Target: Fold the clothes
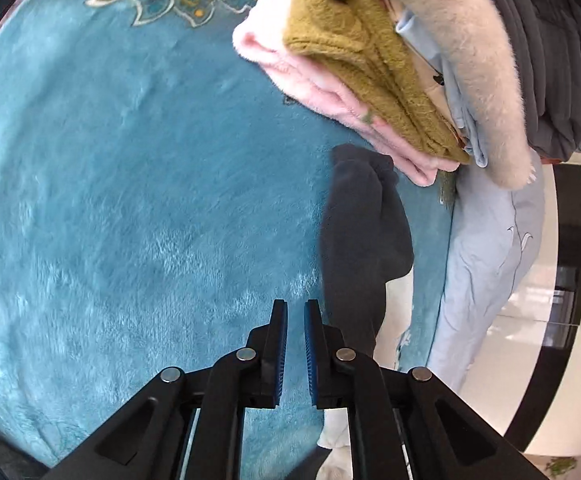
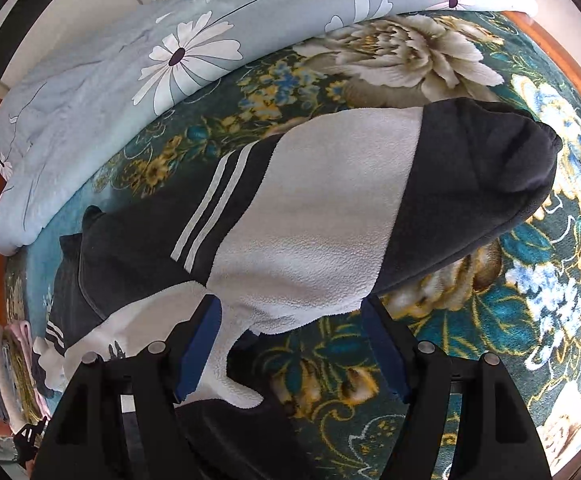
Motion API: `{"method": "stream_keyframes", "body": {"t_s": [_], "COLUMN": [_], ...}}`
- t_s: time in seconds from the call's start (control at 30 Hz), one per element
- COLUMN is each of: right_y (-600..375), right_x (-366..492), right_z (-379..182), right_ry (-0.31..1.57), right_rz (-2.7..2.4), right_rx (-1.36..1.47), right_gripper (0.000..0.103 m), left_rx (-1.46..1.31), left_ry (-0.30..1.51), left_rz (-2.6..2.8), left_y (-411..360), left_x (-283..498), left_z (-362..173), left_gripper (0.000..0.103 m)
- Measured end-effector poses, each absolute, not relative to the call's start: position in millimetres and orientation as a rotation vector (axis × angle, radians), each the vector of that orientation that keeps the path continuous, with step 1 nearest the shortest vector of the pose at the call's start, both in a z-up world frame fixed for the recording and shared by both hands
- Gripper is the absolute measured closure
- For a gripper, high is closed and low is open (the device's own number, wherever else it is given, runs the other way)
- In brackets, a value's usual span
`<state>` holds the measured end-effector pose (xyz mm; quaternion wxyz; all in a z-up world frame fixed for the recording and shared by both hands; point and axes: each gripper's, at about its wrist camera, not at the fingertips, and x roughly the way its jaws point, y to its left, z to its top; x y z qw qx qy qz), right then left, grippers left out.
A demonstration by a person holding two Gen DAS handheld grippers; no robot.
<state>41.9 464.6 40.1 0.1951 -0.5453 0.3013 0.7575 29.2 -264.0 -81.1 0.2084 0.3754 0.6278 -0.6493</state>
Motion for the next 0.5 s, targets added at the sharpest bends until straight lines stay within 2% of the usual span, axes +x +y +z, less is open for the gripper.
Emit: {"method": "stream_keyframes", "body": {"t_s": [0.03, 0.07, 0.13, 0.17, 0.2, 0.37, 0.43, 0.5], "right_y": [464, 464, 462, 461, 458, 436, 429, 423], "right_x": [42, 41, 38, 36, 33, 25, 26, 27], "right_z": [40, 40, 41, 41, 41, 36, 36, 36], "right_ry": [0.847, 0.851, 0.844, 0.836, 0.831, 0.811, 0.774, 0.730], "right_rz": [2.127, 2.135, 2.146, 2.150, 2.155, 2.191, 2.205, 2.214], "right_rx": [-1.527, -1.524, -1.526, -1.528, -1.533, -1.611, -1.646, -1.675], "right_gripper": [0.030, 0.030, 0.030, 0.030, 0.030, 0.030, 0.030, 0.030], "left_rx": [1.066, 1.092, 1.144, 1.159, 1.172, 1.235, 1.181, 1.153], "left_ry": [1.734, 1.718, 1.684, 1.677, 1.672, 1.647, 1.698, 1.730], "left_rz": [-1.823, -1.842, -1.878, -1.870, -1.858, -1.795, -1.753, -1.741], "left_y": [-261, -258, -251, -250, -249, -245, -250, -253], "left_x": [23, 16, 1, -4, -8, -31, -31, -36], "left_z": [-79, -77, -73, -75, -78, -94, -100, -101], "left_gripper": [0.074, 0.068, 0.046, 0.042, 0.039, 0.039, 0.039, 0.043]}}
